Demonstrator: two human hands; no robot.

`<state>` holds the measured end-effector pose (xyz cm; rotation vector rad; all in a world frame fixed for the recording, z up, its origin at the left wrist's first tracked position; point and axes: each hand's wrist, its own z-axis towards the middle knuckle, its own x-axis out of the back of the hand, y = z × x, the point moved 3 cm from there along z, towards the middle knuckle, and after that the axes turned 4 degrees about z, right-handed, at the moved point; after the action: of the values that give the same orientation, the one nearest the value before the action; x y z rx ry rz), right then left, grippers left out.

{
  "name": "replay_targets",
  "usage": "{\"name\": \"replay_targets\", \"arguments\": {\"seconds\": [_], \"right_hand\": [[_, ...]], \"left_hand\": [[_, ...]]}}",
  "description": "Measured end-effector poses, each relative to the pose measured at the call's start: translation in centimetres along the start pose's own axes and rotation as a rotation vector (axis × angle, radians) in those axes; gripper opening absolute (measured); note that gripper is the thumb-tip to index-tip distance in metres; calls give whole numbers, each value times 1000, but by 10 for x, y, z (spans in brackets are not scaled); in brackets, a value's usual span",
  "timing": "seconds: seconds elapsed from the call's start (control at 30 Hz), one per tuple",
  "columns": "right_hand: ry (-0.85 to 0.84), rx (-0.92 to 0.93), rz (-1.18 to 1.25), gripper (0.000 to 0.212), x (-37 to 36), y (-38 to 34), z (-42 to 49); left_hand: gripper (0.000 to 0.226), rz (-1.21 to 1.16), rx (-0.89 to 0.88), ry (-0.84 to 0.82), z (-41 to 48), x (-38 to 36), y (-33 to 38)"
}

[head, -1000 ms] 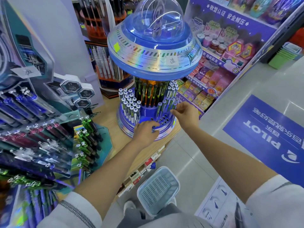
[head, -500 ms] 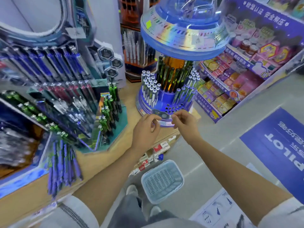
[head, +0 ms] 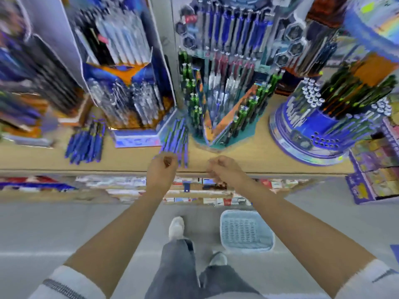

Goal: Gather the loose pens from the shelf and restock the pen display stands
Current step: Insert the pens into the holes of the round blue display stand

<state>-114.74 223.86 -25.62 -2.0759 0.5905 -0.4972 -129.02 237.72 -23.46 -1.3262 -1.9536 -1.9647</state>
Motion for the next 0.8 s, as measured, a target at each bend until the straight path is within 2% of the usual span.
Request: {"name": "replay_targets", "arguments": {"seconds": [0.03,0.1,0.2,0.27,0.37,0.5,0.6,0.7,0.8], "right_hand": [[4,-14,24,3,-11,-5,7],[31,-42,79,3,-31,-19,20],[101,-90,107,17,-55,-33,44],[169,-93,16,16,-67,-36,60],[241,-118,-98,35,-84,-41,75],[314,-143,-321,43,-96,-45,87],[384,-119,-346,44,-100,-42,89],[370,-123,-356,42,-100,-42,90],[345,-127,-365,26,-97,-43,92]], "left_hand": [[6,-16,35,2,9,9,-7],[22,-7,120,-34,27,21,-19],[37,36,188,-123,55,27,-28],[34,42,216,-214,70,25,-33],[12,126,154,-343,88,16,-41],[17,202,128,-422,103,10,-39],[18,222,134,-448,109,7,-38],[21,216,146,-457,115,6,-41],[24,189,166,-484,118,7,-41]]}}
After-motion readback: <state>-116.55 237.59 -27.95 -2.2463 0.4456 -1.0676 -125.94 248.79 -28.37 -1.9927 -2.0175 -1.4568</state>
